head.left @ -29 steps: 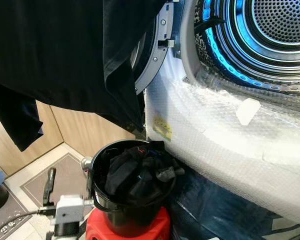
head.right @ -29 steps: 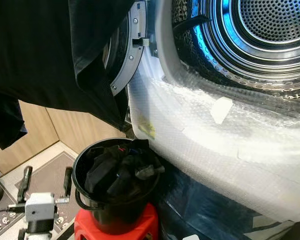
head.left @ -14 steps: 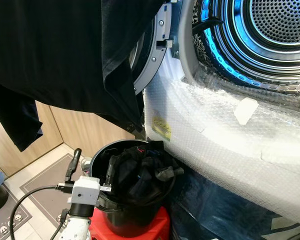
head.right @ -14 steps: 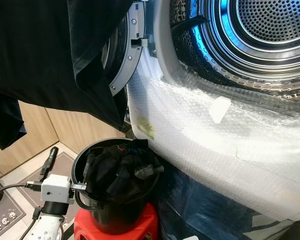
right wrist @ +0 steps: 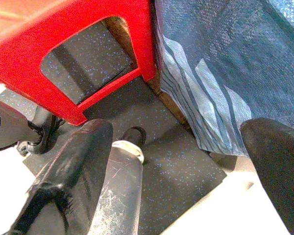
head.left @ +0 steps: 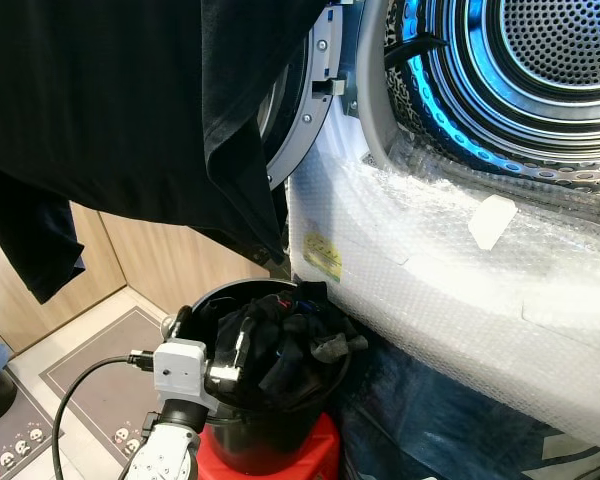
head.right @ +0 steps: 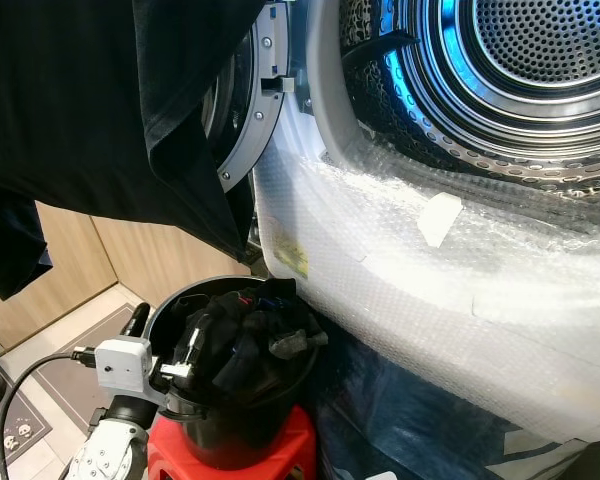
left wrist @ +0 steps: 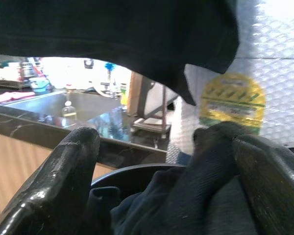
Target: Clothes washing
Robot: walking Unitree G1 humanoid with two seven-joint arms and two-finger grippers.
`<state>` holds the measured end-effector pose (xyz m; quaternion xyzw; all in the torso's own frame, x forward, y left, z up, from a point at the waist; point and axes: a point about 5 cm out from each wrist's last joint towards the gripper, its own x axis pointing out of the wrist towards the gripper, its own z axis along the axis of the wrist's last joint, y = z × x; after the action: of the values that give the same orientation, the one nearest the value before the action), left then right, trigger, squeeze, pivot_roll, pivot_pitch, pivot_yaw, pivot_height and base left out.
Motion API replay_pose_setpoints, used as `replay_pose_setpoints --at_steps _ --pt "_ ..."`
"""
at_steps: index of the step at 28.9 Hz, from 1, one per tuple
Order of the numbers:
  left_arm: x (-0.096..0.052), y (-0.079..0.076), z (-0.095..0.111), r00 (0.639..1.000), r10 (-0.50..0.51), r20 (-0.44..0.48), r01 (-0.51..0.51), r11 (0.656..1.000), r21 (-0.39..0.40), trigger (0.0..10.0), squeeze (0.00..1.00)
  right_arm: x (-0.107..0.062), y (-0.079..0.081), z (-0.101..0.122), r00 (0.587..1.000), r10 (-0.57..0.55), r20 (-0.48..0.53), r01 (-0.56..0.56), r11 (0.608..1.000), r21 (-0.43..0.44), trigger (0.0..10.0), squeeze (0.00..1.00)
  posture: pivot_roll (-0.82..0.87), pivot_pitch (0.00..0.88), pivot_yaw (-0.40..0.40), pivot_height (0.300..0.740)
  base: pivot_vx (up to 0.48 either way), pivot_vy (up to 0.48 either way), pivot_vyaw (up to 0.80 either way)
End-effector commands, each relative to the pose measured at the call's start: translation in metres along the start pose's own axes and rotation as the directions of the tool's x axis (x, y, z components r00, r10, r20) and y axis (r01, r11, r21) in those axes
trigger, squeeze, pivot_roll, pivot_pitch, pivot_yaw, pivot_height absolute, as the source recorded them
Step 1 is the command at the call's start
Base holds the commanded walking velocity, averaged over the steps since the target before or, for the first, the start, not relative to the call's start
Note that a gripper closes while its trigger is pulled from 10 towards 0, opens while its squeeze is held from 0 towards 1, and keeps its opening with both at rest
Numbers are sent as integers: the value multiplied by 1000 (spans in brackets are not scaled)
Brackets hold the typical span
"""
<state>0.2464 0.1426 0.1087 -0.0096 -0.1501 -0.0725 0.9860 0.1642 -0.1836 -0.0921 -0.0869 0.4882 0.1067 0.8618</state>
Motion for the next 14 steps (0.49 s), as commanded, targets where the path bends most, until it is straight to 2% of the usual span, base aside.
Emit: replay_pose_setpoints --at_steps 1,4,6,7,9,14 --pt "1 -1 6 1000 -10 15 10 1000 -29 10000 0 0 0 0 1000 1 5 -1 1000 2 10000 0 100 0 -49 740 0 0 0" --pt "0 1 12 1000 -20 22 21 997 -81 10000 0 0 1 1 1000 3 8 -3 1000 0 10000 0 102 0 -47 740 0 0 0" --pt "-2 1 13 1000 -15 6 16 989 -147 10000 0 0 1 1 1000 5 7 -5 1000 0 10000 0 104 0 -49 740 0 0 0" --pt "-2 1 13 1000 -15 6 16 989 -147 10000 0 0 1 1 1000 5 7 -5 1000 0 10000 0 104 0 -49 740 0 0 0" --pt "-3 2 15 1000 -1 -5 0 971 -241 10000 0 0 2 1 1000 8 7 -8 1000 -2 10000 0 105 0 -50 740 0 0 0" --pt "-5 4 14 999 -8 -32 -2 953 -304 10000 0 0 2 0 1000 8 6 -8 1000 -2 10000 0 106 0 -49 740 0 0 0"
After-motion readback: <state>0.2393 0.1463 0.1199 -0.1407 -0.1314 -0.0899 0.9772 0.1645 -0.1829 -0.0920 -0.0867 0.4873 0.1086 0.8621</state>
